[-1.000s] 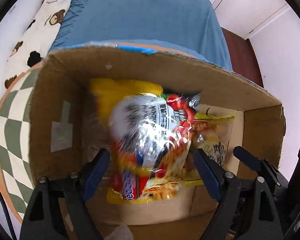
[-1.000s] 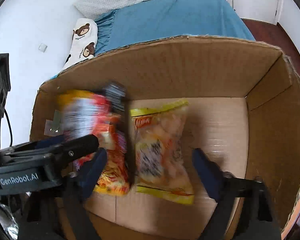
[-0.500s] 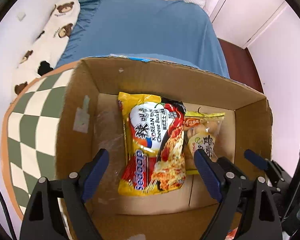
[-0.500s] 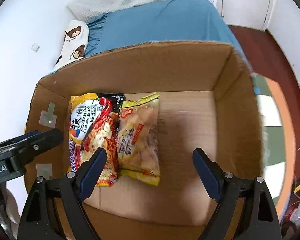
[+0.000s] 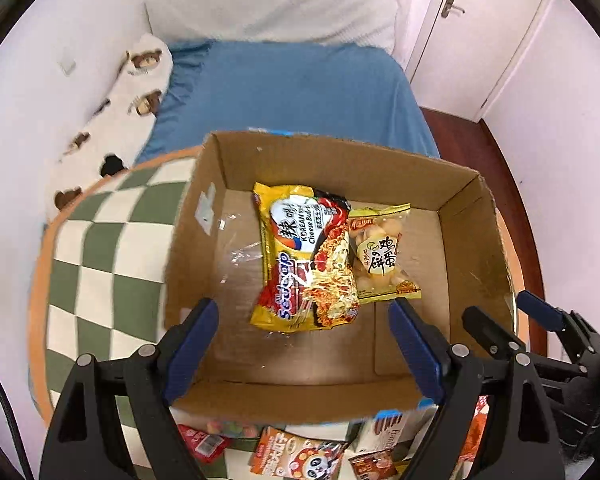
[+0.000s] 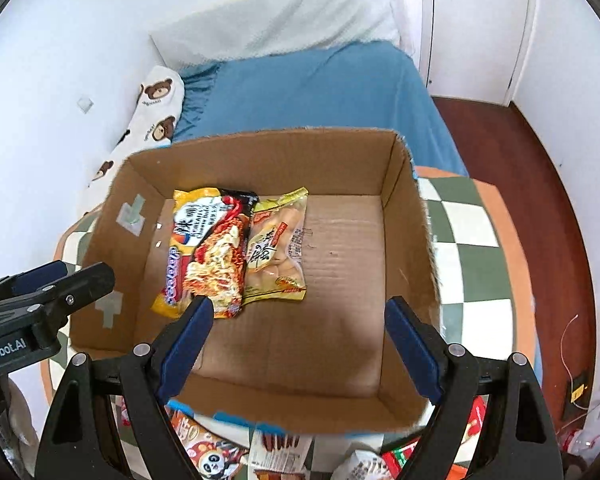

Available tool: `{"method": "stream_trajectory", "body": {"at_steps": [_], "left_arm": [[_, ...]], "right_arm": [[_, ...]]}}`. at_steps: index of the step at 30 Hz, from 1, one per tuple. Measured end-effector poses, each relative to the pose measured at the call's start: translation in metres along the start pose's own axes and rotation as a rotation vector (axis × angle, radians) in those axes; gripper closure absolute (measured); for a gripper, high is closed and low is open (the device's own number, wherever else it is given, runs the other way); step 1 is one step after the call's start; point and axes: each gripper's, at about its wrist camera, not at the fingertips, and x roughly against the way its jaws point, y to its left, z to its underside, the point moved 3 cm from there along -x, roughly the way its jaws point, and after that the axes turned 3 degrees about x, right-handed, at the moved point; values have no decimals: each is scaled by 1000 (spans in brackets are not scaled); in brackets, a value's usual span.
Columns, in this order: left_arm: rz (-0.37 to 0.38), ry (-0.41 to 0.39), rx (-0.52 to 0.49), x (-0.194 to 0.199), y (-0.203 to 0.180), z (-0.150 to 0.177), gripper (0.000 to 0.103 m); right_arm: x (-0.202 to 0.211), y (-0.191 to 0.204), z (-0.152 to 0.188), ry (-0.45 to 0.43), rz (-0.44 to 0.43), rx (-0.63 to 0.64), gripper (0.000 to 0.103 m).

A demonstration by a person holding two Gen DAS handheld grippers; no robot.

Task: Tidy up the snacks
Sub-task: 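Grasp the orange seed bag with left tool while right tool grasps the Franzzi cookie pack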

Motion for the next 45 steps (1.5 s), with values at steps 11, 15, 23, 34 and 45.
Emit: {"method": "stream_trajectory", "body": {"at_steps": [11,15,23,34,45], "left_arm": [[1,-77,-20,52,0,38,16],[-4,-37,-20,47,9,64,16],[92,328,243,-36,52,165,17],[246,621,776,-148,68,213,19],[125,608,479,-166,39,230,48]], "right_arm": [[70,11,37,-87,-27,-13,14],[71,8,65,-46,-47,-48,14],[16,-12,139,123,-70,-164,18],[-58,-11,173,234,-96,-163,33],[-100,11,176,313,-56,-87,33]]}}
